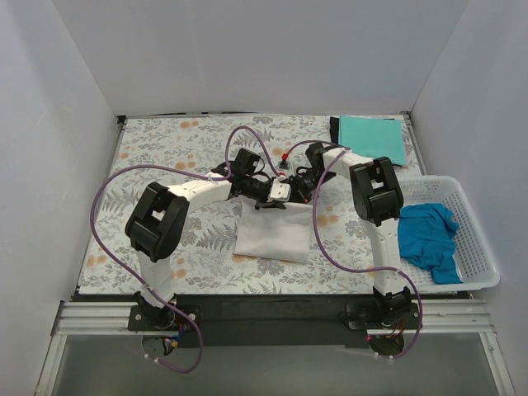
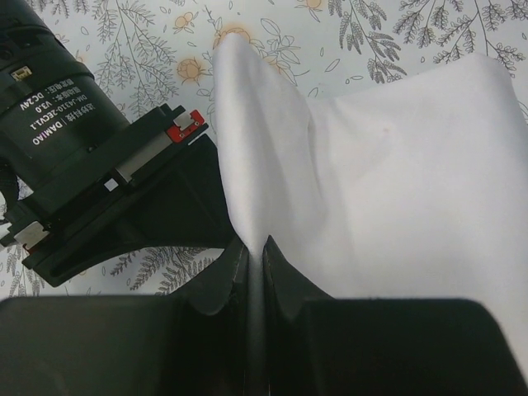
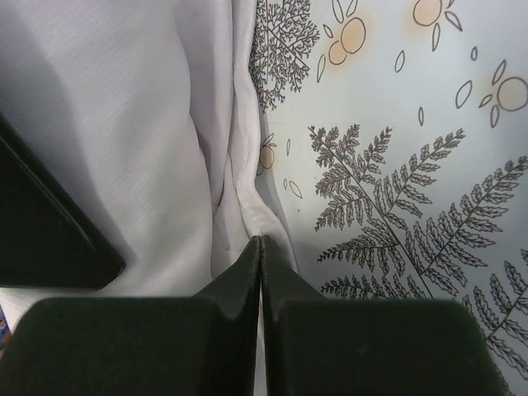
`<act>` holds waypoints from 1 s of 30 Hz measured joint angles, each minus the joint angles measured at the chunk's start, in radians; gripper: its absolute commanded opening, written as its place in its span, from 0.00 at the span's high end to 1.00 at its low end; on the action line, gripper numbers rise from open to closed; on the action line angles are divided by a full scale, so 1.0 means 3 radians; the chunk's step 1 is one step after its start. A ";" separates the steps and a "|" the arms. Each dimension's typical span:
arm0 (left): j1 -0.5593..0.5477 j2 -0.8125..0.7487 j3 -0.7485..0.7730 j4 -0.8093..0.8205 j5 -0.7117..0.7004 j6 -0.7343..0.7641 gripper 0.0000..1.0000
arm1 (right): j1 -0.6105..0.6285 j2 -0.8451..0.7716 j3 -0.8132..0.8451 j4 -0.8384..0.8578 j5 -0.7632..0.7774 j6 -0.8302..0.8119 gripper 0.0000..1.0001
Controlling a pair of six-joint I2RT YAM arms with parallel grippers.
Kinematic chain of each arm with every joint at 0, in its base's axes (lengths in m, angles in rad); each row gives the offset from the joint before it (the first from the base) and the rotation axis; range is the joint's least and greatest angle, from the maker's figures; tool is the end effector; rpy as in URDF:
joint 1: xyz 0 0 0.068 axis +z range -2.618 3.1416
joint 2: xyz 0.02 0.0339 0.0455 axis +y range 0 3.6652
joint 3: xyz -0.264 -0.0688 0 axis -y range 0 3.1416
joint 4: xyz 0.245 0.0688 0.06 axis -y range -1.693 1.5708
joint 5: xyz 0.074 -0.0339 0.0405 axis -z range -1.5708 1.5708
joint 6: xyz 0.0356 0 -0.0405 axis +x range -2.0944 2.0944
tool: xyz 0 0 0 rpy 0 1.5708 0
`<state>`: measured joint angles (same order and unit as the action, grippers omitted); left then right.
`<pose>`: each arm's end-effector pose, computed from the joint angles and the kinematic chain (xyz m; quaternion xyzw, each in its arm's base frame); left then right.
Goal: Fold and stack the t-shirts
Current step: Fold the tshirt
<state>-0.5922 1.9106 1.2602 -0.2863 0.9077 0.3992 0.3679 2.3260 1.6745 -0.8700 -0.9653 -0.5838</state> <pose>0.3130 -0.2444 0.1845 0.5264 0.6862 -0.4416 0.2388 0.3970 0.1844 0.1107 -0.4158 0.7819 0.4589 0.0717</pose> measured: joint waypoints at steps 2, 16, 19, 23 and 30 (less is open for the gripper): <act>-0.0003 0.0000 0.0000 0.0017 0.0005 0.0011 1.00 | 0.0000 0.0000 0.0004 -0.0004 0.0003 -0.0003 0.97; -0.0004 0.0038 0.0000 0.0174 -0.0099 0.0000 0.73 | 0.0006 0.0023 0.0106 -0.0056 0.0072 -0.0028 0.96; 0.0003 0.0034 -0.0018 0.0209 -0.0169 -0.0072 0.62 | 0.0013 0.0071 0.0252 -0.0074 0.0158 -0.0036 0.96; 0.0055 -0.0065 -0.0145 0.0264 -0.0287 -0.0387 0.52 | 0.0018 0.0196 0.0557 -0.0080 0.0245 -0.0034 0.96; 0.0310 -0.0646 -0.0216 0.0290 -0.0500 -0.1596 0.18 | 0.0020 0.0378 0.1189 -0.0018 0.0601 0.0018 0.61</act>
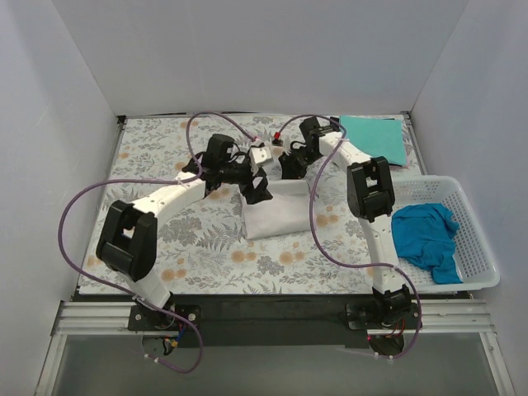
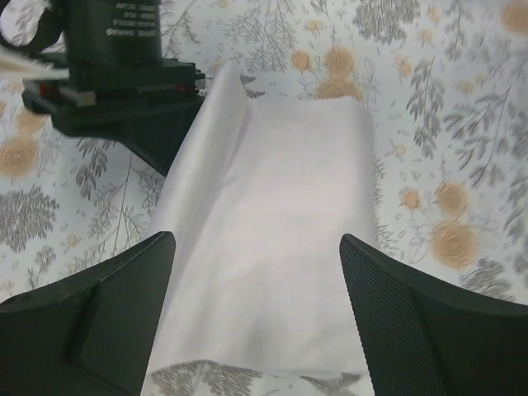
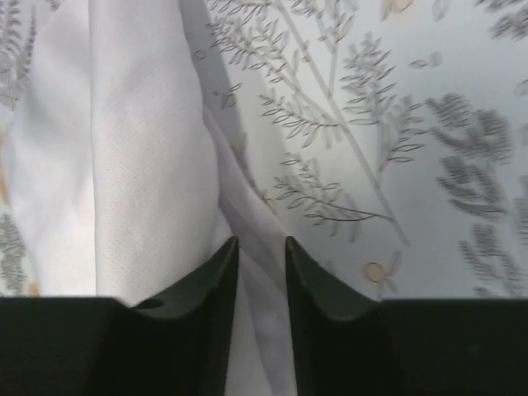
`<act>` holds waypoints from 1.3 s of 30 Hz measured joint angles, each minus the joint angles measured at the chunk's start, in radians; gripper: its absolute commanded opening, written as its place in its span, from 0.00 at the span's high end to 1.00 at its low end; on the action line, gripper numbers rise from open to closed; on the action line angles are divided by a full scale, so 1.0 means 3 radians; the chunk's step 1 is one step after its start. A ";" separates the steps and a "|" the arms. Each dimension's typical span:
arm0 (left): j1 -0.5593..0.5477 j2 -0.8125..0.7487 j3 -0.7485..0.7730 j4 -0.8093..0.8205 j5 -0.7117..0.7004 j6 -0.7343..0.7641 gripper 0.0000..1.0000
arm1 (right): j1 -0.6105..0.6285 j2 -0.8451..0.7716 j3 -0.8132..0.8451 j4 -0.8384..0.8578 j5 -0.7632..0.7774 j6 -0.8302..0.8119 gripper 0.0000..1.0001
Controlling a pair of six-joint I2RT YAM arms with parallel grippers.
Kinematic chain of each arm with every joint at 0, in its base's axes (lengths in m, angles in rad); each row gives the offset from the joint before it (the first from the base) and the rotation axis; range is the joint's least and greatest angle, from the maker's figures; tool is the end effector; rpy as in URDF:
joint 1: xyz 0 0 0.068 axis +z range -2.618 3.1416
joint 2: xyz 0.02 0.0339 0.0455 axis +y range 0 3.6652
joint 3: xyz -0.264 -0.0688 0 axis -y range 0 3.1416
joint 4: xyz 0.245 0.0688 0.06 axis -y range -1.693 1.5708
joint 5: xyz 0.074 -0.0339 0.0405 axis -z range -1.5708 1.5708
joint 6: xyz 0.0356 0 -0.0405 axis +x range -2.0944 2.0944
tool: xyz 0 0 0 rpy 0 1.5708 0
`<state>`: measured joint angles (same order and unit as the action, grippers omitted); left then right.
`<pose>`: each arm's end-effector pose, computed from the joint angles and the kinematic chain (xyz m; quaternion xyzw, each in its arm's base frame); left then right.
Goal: Fold and stack the t-shirts
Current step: Fold the tshirt, then neatly place the folded tshirt to the corner
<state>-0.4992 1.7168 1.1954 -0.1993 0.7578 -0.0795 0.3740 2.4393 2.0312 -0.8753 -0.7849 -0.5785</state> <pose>0.3182 -0.2014 0.2388 0.3255 0.7961 -0.4323 0.2710 0.4547 0.2055 0.1468 -0.4679 0.7876 0.3630 0.1703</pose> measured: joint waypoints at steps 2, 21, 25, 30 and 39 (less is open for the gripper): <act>0.0078 -0.0196 -0.0042 0.0005 -0.0032 -0.0379 0.18 | -0.0001 -0.0008 0.0112 0.0055 0.0139 0.0019 0.36; 0.0306 -0.0394 -0.0289 0.0333 0.0057 -0.3113 0.34 | -0.0173 -0.1620 -0.0416 0.0421 0.0313 0.0357 0.34; 0.0342 0.0041 -0.0243 0.0481 0.0172 -0.3422 0.39 | -0.0153 -0.1602 -0.0853 0.0486 -0.0151 0.0721 0.44; 0.0533 0.0693 -0.0048 0.0613 0.0354 -0.3684 0.38 | -0.0132 -0.1277 -0.1371 0.0810 -0.0436 0.1195 0.44; 0.0917 0.1731 0.0842 0.0364 0.0755 -0.3577 0.33 | -0.0304 -0.0604 -0.1451 0.1403 -0.0586 0.1806 0.42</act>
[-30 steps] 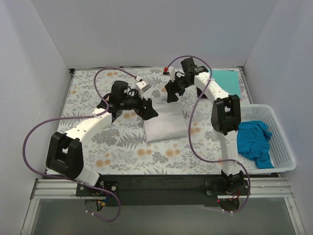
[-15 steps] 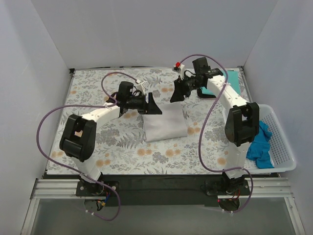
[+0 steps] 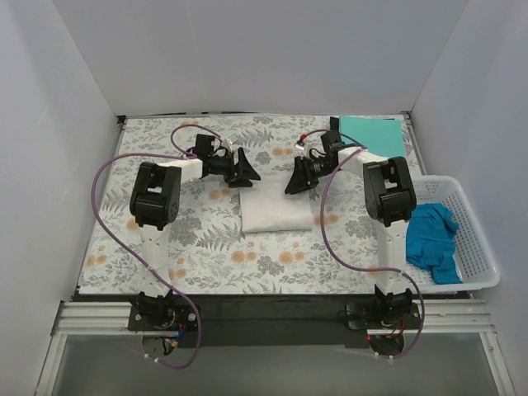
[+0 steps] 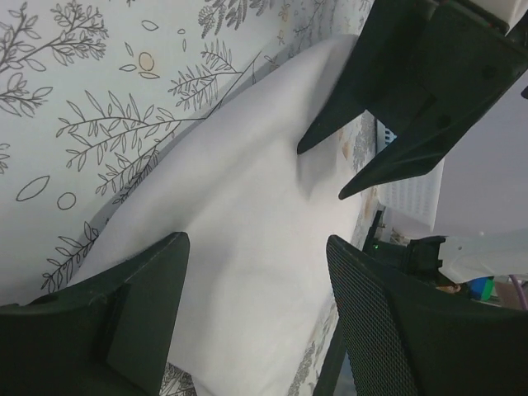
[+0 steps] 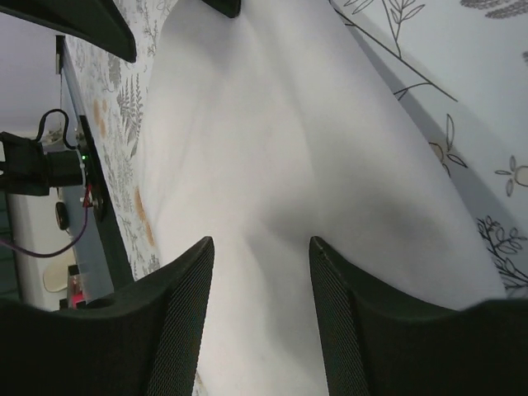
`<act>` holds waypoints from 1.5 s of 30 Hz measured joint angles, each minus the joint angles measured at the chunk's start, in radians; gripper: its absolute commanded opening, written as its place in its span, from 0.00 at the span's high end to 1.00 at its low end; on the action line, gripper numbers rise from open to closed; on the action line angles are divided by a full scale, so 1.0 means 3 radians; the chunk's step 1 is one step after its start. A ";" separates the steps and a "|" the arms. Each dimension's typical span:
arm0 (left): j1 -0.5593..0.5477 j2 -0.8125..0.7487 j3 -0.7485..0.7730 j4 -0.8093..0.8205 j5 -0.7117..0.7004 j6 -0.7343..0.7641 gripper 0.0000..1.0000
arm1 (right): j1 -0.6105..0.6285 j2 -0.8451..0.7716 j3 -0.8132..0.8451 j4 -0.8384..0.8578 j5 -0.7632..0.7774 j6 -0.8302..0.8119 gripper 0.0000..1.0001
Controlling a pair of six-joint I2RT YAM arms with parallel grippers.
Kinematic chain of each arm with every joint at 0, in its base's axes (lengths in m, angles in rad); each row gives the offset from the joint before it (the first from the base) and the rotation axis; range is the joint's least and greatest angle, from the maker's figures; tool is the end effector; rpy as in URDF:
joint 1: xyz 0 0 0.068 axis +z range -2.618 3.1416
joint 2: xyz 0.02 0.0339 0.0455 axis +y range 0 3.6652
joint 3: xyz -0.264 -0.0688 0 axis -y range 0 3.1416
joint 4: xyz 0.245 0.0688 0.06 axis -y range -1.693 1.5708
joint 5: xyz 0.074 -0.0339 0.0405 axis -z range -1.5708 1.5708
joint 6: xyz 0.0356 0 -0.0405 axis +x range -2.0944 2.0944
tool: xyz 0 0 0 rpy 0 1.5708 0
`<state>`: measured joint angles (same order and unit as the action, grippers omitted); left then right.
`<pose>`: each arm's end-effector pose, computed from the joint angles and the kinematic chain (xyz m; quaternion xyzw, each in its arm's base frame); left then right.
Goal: Fold and stack the t-shirts
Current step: Neatly place the folded tshirt to the corner
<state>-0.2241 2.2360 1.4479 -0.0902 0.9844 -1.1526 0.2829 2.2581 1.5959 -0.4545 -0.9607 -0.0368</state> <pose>0.4400 -0.1307 0.1177 0.2278 -0.8131 0.5333 0.0514 0.4326 0.1561 0.1294 -0.2402 0.8365 0.4713 0.1429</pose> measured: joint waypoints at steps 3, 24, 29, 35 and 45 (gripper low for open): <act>0.0009 -0.0034 0.0028 -0.0062 0.0058 0.0170 0.31 | -0.0036 -0.0090 -0.0058 0.0070 -0.0052 0.0103 0.35; -0.0610 -0.1188 -0.1937 0.1111 0.0224 -0.0938 0.17 | 0.0356 -0.1380 -0.2082 0.1361 -0.0364 0.1324 0.02; -0.0390 -0.0888 -0.2005 0.1240 0.0422 -0.1027 0.16 | 0.0051 -0.0993 -0.2192 0.1429 -0.0687 0.1319 0.02; -0.0141 -0.0985 -0.2190 0.1254 0.0520 -0.0944 0.16 | -0.0109 -0.1083 -0.2318 0.1404 -0.0773 0.1216 0.03; -0.0195 -0.2176 -0.2088 0.0249 -0.0247 -0.0247 0.20 | -0.0114 -0.2279 -0.2023 0.0642 0.0041 0.0683 0.02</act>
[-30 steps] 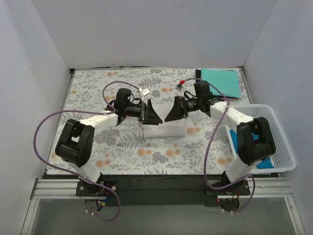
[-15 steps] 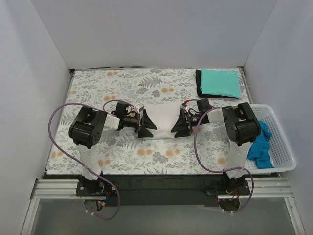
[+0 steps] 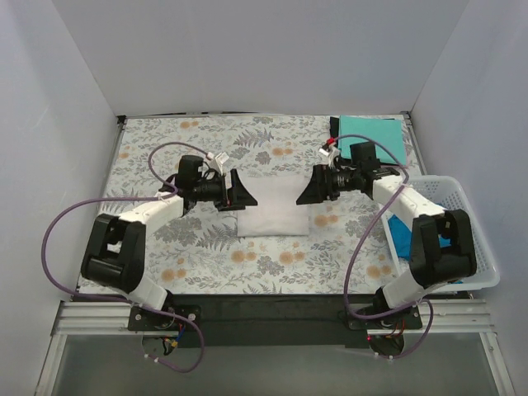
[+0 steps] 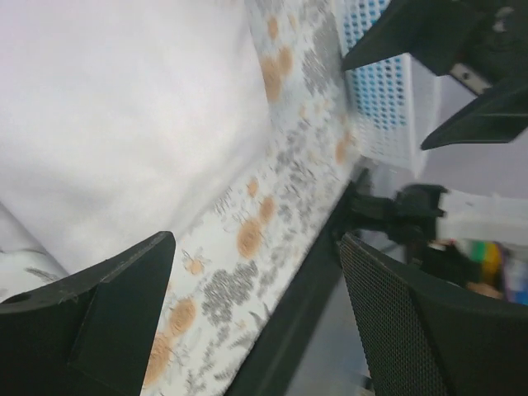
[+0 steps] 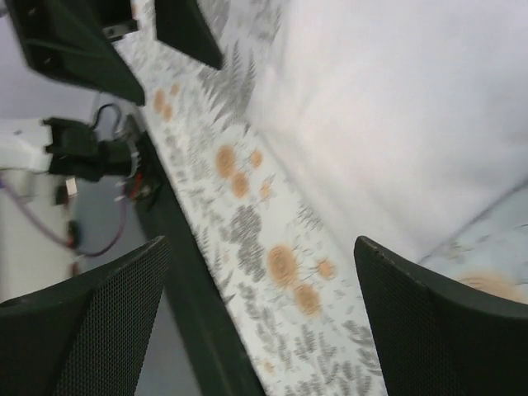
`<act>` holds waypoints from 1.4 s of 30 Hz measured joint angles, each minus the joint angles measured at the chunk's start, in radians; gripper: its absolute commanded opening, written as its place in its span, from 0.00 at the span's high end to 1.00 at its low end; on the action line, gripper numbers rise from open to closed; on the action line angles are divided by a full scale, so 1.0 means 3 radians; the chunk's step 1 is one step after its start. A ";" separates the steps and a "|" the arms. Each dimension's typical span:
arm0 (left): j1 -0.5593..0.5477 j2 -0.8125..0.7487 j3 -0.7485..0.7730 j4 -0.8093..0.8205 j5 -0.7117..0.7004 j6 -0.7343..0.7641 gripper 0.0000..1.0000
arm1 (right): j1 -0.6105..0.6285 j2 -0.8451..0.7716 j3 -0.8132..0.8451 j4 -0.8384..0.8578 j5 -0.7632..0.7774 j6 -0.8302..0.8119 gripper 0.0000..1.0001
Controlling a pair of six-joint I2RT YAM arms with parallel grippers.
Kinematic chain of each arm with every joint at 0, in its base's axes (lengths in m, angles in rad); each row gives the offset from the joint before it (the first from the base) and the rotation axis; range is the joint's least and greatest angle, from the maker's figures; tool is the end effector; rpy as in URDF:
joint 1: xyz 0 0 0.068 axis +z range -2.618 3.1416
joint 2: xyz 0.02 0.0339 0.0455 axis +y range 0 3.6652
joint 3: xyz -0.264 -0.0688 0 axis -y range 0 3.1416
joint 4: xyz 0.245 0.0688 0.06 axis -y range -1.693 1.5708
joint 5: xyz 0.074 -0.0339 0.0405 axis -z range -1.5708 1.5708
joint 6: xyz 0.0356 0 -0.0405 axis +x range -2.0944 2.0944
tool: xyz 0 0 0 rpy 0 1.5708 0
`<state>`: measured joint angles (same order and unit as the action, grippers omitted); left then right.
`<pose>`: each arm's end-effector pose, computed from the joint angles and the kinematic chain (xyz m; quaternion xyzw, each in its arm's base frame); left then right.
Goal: Fold and stack the t-shirts
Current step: Neatly place the folded tshirt to the corner
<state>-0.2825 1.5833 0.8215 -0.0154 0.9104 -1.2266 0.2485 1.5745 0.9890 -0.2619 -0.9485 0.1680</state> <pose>0.2902 -0.1135 0.1846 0.2254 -0.8151 0.5332 0.0248 0.3041 0.1070 0.2211 -0.1950 0.8249 0.4830 0.2197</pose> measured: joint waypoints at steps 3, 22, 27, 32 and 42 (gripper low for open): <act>-0.0270 -0.0240 0.0406 -0.0320 -0.0729 0.0346 0.20 | 0.0001 -0.0182 0.0296 -0.0107 0.0514 -0.0179 0.02; -0.2045 0.0230 0.0654 -0.0365 -0.2290 0.3063 0.60 | -0.0117 0.0346 0.0473 -0.0693 0.1303 -0.0224 0.02; -0.2143 0.0266 0.0331 0.0107 -0.2262 0.3827 0.62 | -0.0197 0.0432 0.0460 -0.0685 0.1289 -0.0037 0.02; -0.2235 0.0477 0.0319 0.0357 -0.2154 0.4227 0.63 | -0.0253 0.0446 0.0347 -0.0641 0.1214 0.0118 0.03; -0.2298 0.0907 0.0464 0.0540 -0.2046 0.4472 0.70 | -0.0294 0.0448 0.0146 -0.0482 0.1045 0.0323 0.04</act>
<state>-0.9718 1.8553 0.9607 0.1467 0.2966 0.1150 0.1604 1.7088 1.0328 -0.4065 -0.6350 0.2649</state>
